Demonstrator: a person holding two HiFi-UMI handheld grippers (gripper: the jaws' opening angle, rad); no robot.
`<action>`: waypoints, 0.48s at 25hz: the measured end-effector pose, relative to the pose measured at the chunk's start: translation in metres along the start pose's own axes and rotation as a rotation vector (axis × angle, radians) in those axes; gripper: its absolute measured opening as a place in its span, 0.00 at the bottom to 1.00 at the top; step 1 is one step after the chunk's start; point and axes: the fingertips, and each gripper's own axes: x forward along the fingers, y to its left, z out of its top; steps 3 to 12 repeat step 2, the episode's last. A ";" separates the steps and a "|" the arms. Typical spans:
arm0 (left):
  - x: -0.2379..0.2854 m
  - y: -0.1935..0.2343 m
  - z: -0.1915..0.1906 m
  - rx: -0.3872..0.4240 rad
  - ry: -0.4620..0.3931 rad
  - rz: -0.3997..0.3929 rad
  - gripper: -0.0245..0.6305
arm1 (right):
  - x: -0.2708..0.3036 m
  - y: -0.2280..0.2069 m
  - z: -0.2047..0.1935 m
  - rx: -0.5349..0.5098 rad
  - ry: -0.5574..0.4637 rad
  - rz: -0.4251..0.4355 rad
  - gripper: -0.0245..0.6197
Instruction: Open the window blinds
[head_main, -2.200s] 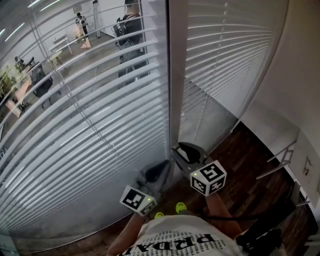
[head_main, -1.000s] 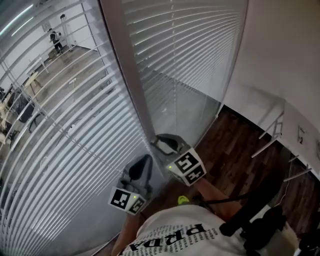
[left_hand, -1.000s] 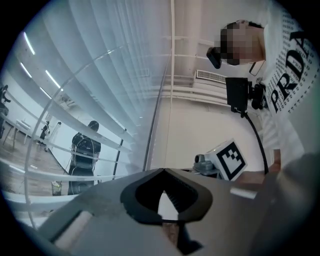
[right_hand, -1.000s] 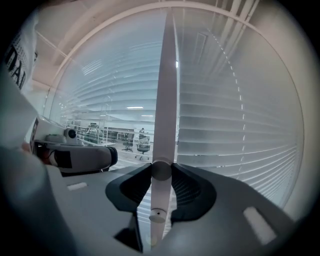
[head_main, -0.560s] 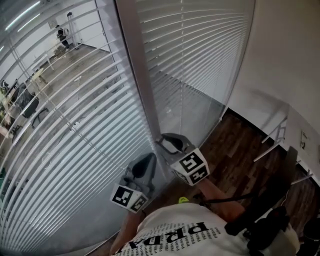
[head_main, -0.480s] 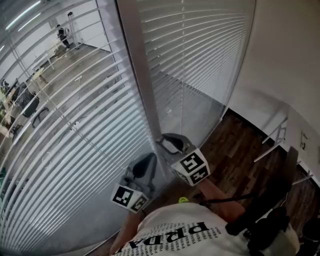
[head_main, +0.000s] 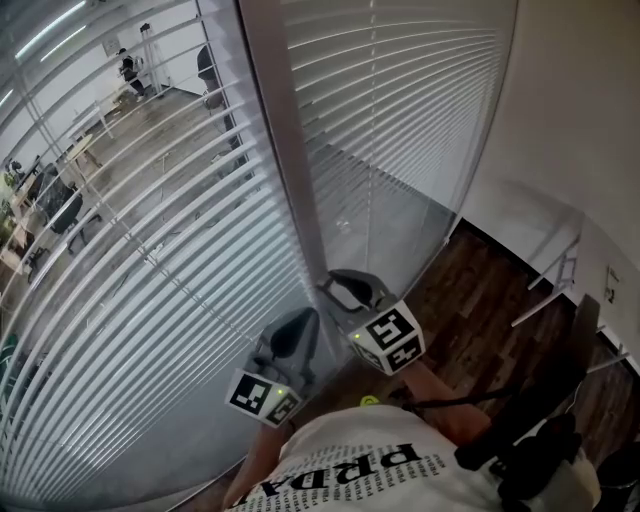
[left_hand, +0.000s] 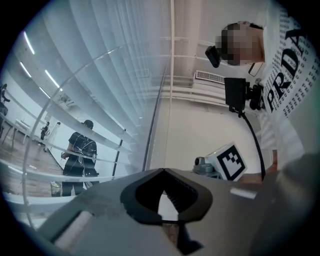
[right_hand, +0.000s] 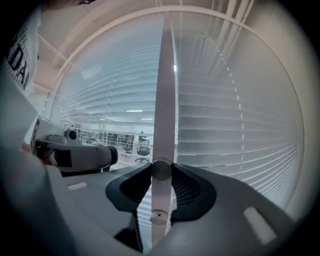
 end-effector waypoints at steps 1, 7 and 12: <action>0.000 0.001 0.003 0.000 0.001 0.000 0.03 | 0.002 0.001 0.003 0.002 -0.002 0.002 0.23; 0.000 0.003 0.006 0.000 0.001 0.001 0.03 | 0.003 0.001 0.006 0.004 -0.004 0.004 0.23; 0.000 0.003 0.006 0.000 0.001 0.001 0.03 | 0.003 0.001 0.006 0.004 -0.004 0.004 0.23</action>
